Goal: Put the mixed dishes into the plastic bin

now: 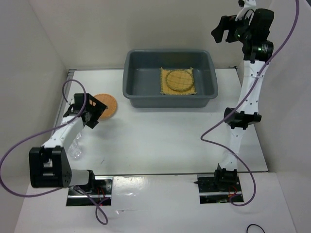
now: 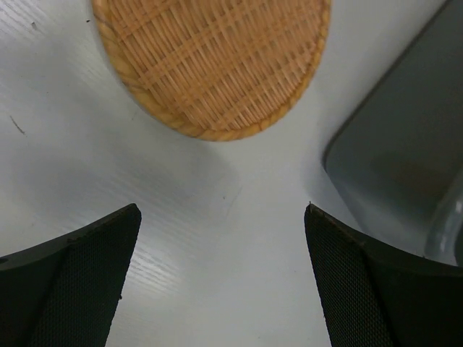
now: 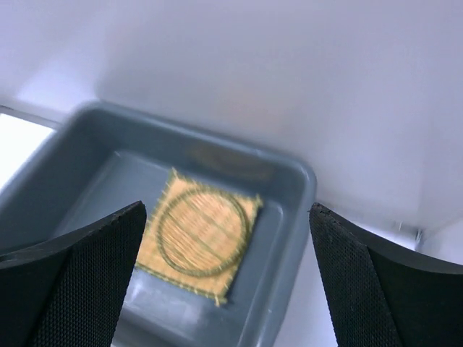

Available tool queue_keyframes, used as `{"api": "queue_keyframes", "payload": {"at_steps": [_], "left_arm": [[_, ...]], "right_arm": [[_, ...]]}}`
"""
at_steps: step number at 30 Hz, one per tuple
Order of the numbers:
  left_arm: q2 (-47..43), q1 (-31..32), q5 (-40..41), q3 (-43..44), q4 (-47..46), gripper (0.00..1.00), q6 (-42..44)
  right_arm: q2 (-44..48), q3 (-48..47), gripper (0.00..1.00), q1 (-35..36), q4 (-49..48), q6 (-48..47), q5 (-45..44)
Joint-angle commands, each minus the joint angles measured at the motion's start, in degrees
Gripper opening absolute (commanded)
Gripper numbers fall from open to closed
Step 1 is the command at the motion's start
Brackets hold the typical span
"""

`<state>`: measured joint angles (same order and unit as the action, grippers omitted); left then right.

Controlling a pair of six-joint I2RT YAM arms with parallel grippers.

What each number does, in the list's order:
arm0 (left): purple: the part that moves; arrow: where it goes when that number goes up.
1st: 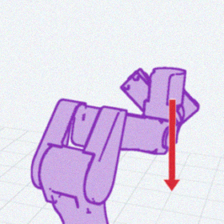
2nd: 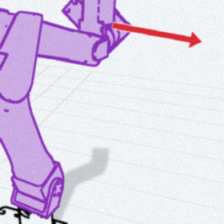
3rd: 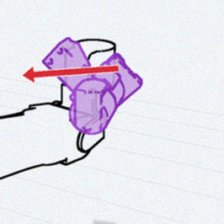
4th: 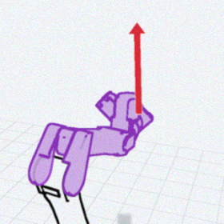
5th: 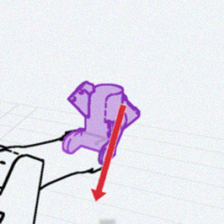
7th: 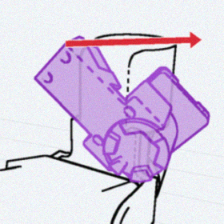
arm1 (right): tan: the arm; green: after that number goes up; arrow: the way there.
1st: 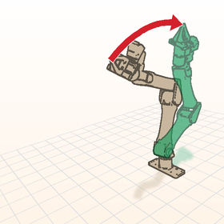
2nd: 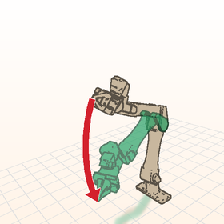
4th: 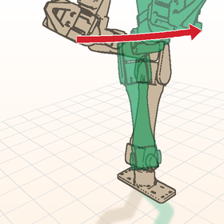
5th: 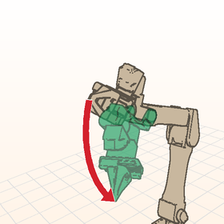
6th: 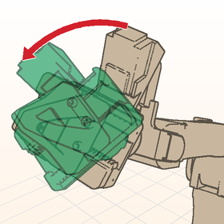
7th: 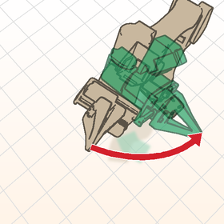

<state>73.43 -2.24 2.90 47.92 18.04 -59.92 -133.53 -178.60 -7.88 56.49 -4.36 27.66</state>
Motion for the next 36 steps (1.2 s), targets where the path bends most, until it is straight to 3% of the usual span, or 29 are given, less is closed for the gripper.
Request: {"api": "queue_keyframes", "payload": {"at_steps": [1,5,10,12,15,18,19,20,22,25,29,36], "left_arm": [[6.09,-1.36,0.52,7.24,-3.73,1.00,0.32],[14.70,-4.08,1.23,11.84,-1.08,1.00,2.62],[15.96,-5.93,-4.12,7.11,-7.13,1.00,-4.40],[15.96,-5.93,-3.17,7.71,-7.24,1.00,-3.55],[17.62,-6.80,-4.12,15.68,-3.29,1.00,8.11],[23.49,-9.79,-12.37,30.70,5.66,1.00,25.34],[27.95,-9.80,-13.52,35.09,13.34,1.00,32.86],[30.09,-10.32,-12.83,42.97,17.25,1.00,36.16],[34.04,-10.33,-6.98,47.69,24.83,1.00,41.09],[36.78,-13.83,-7.37,48.32,26.87,1.00,47.69],[40.21,-20.25,-22.28,46.22,28.10,1.00,52.88],[43.63,-22.98,-34.53,44.97,24.23,1.00,56.93]], "right_arm": [[4.59,-1.13,0.98,3.22,0.64,-3.11,-2.87],[8.20,-1.13,0.98,3.84,2.39,-3.81,-4.89],[10.39,-1.13,0.98,4.36,6.35,-4.43,-8.48],[10.40,-1.13,0.98,4.36,7.40,-4.43,-9.37],[10.93,-1.13,0.98,4.36,9.33,-4.43,-10.87],[10.93,-1.13,0.98,4.36,9.96,-4.43,-10.87],[10.93,-1.13,0.98,4.36,10.48,-4.43,-10.00],[10.93,-1.13,0.98,4.36,10.48,-4.43,-9.99],[10.93,-1.13,0.98,4.36,10.48,-4.43,-9.38],[10.93,-1.13,0.98,4.36,11.01,-4.95,-8.85],[9.52,-1.13,0.98,4.36,12.15,-4.96,-8.33],[9.52,0.10,0.98,4.36,12.68,-4.96,-7.18]]}}
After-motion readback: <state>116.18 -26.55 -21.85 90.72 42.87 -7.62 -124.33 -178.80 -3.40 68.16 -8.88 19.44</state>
